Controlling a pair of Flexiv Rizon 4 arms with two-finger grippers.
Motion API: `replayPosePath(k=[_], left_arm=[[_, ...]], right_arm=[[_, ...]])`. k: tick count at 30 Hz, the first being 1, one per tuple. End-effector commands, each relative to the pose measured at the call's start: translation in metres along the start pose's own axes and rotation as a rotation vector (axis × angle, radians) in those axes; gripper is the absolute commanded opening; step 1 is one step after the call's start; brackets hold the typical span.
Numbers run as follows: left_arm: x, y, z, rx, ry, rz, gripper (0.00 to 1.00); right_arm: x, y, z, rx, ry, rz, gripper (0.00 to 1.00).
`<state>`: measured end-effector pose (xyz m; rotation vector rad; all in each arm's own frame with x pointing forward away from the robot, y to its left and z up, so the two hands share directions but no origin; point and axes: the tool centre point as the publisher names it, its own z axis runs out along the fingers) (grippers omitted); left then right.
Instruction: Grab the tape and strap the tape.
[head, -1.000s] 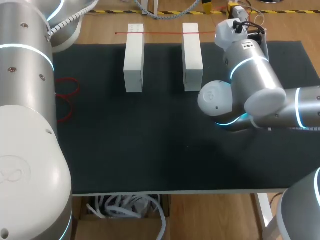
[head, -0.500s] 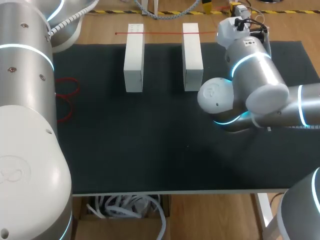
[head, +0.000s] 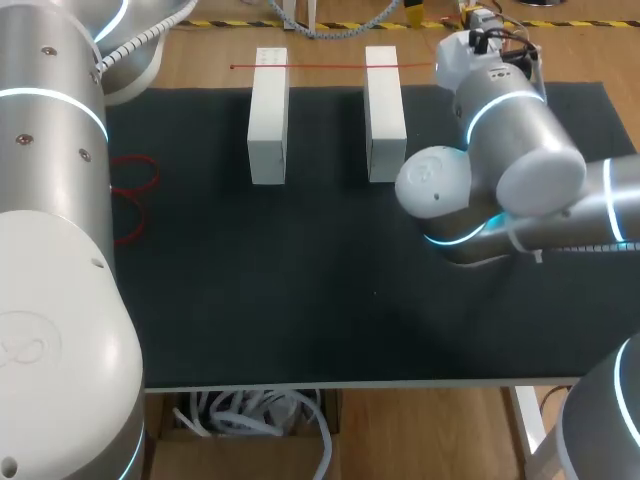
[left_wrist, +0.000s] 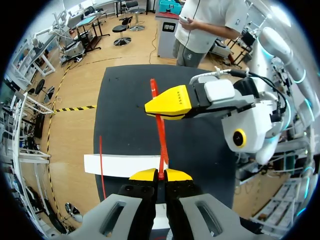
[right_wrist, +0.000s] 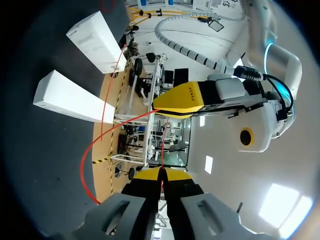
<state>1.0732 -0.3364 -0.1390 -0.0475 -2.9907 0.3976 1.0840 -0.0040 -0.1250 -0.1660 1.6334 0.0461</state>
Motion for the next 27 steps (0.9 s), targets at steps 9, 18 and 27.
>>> replayPosePath(k=[9,18,27], left_arm=[[-0.001,-0.001,-0.001,-0.007,0.005,-0.003,0.00],[-0.001,-0.001,-0.001,-0.007,0.005,-0.003,0.00],[-0.001,-0.001,-0.001,-0.007,0.005,-0.003,0.00]], right_arm=[[-0.005,-0.004,0.002,0.023,0.053,-0.025,0.00],[-0.004,0.000,0.002,0.032,0.055,-0.047,0.00],[-0.006,0.005,0.004,0.028,0.042,-0.059,0.00]])
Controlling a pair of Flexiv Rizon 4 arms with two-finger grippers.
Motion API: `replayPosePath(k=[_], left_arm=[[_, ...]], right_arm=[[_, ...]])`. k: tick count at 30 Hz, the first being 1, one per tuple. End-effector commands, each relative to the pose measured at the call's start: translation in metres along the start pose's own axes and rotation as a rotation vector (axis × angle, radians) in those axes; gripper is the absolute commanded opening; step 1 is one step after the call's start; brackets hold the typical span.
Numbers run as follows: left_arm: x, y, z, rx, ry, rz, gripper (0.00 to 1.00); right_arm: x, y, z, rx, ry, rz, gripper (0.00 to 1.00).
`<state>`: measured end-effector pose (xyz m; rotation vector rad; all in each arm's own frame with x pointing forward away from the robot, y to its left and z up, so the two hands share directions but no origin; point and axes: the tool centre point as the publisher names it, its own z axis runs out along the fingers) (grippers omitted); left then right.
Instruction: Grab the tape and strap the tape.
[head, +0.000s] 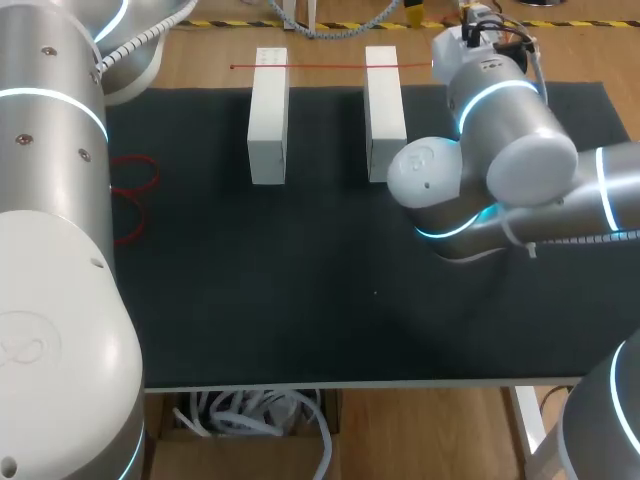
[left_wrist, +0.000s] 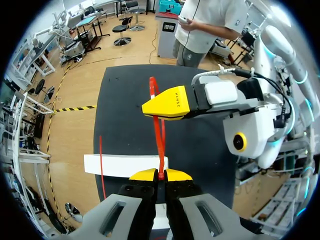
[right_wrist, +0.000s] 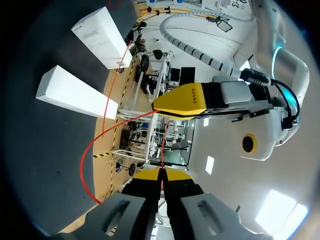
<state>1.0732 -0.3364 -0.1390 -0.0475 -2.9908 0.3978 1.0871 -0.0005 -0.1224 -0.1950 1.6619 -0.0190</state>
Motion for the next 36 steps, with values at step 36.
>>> replayPosePath(k=[36], left_arm=[[-0.001,-0.001,-0.001,-0.007,0.005,-0.003,0.00]], right_arm=[[0.000,0.013,0.004,-0.022,0.021,-0.009,0.00]])
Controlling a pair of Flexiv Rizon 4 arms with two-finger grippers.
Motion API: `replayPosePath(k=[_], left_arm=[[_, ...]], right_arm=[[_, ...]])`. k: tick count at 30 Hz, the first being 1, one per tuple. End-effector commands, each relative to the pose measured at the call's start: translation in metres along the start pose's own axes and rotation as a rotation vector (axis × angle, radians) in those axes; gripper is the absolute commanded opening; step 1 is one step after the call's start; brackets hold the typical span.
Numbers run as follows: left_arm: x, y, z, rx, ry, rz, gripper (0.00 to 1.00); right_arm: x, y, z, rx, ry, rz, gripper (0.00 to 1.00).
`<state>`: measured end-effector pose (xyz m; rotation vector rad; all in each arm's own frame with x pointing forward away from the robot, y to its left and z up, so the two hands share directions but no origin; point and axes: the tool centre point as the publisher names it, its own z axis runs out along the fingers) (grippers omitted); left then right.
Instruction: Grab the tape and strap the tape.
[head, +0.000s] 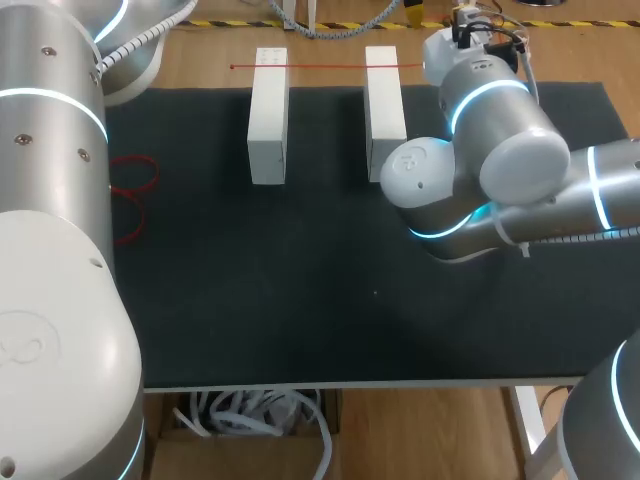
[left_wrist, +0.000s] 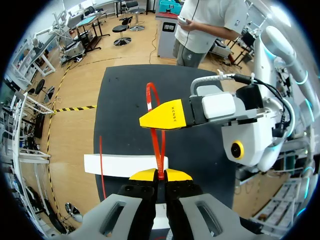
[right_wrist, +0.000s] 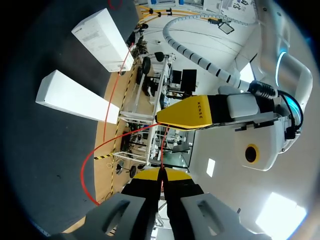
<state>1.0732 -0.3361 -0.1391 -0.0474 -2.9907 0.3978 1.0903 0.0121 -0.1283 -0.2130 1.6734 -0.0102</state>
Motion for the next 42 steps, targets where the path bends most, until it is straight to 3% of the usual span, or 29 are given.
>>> replayPosePath(k=[1,42], left_arm=[[-0.001,-0.002,-0.001,-0.007,0.005,-0.003,0.00],[-0.001,-0.002,-0.001,-0.007,0.005,-0.003,0.00]], right_arm=[[-0.004,0.000,-0.001,-0.006,0.009,-0.004,0.00],[-0.010,0.011,-0.002,-0.032,-0.039,0.021,0.00]])
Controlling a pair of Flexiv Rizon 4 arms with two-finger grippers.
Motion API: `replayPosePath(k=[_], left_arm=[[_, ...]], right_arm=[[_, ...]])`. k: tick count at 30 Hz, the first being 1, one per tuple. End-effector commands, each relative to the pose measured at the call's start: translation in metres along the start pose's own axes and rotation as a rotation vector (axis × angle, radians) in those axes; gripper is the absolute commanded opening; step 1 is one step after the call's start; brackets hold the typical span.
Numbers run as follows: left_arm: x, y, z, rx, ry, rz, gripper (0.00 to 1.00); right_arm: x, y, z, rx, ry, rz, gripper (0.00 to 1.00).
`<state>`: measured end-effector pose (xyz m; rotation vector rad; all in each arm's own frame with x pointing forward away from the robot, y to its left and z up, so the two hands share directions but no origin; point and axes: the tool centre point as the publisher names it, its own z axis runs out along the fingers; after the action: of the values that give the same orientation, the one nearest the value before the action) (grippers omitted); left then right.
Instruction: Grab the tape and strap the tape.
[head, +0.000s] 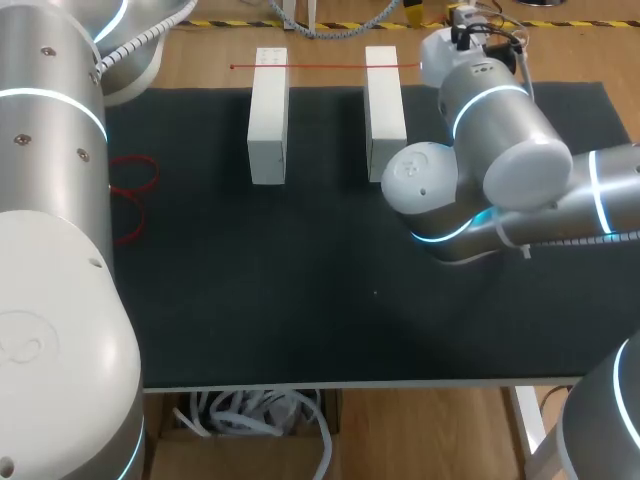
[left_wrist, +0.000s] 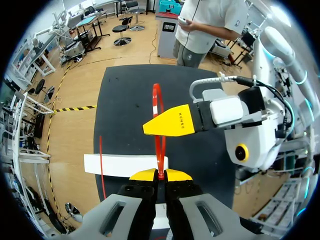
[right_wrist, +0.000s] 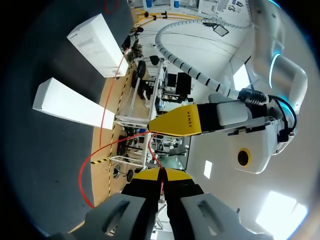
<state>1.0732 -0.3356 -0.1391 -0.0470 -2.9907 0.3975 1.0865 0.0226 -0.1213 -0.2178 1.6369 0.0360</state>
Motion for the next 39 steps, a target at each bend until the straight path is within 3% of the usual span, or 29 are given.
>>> replayPosePath(k=[1,39], left_arm=[[-0.001,-0.002,-0.001,-0.007,0.005,-0.002,0.00],[-0.001,-0.002,-0.001,-0.007,0.005,-0.002,0.00]], right_arm=[[-0.002,0.001,0.002,-0.001,0.000,0.000,0.00],[-0.003,0.017,0.000,-0.059,0.011,0.021,0.00]])
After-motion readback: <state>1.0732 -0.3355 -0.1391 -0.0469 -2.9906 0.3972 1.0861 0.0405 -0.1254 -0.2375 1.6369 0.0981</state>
